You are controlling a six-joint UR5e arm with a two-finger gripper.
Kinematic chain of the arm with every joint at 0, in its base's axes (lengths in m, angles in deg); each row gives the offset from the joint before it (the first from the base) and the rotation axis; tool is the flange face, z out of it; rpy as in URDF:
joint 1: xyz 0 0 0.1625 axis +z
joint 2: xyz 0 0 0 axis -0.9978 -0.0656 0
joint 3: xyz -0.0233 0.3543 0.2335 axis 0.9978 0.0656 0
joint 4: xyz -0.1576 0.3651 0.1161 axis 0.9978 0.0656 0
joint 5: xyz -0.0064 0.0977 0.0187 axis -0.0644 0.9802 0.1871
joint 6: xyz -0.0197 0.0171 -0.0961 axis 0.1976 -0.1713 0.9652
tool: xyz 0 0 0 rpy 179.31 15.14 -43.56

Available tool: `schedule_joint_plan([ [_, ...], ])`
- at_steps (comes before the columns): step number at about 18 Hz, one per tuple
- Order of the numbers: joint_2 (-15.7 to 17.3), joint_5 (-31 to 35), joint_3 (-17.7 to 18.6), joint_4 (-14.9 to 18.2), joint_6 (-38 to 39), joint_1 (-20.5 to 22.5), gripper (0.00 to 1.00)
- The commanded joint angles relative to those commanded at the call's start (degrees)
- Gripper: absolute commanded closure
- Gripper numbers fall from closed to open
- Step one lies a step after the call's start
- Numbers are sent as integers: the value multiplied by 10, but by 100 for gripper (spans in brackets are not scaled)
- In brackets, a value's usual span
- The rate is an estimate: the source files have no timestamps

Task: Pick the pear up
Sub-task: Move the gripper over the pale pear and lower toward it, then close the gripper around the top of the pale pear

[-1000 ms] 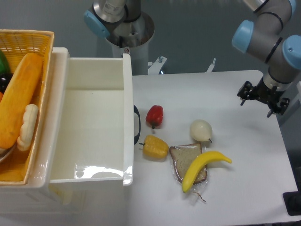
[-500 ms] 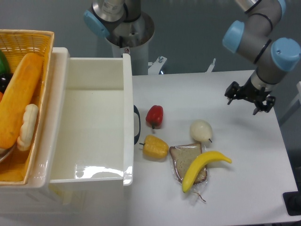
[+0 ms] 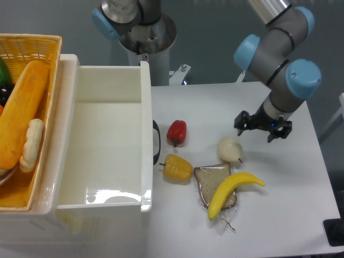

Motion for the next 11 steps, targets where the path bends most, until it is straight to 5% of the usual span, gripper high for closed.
schedule_joint_plan([
  [11,-20,-2,9,-1,50,-13,0],
])
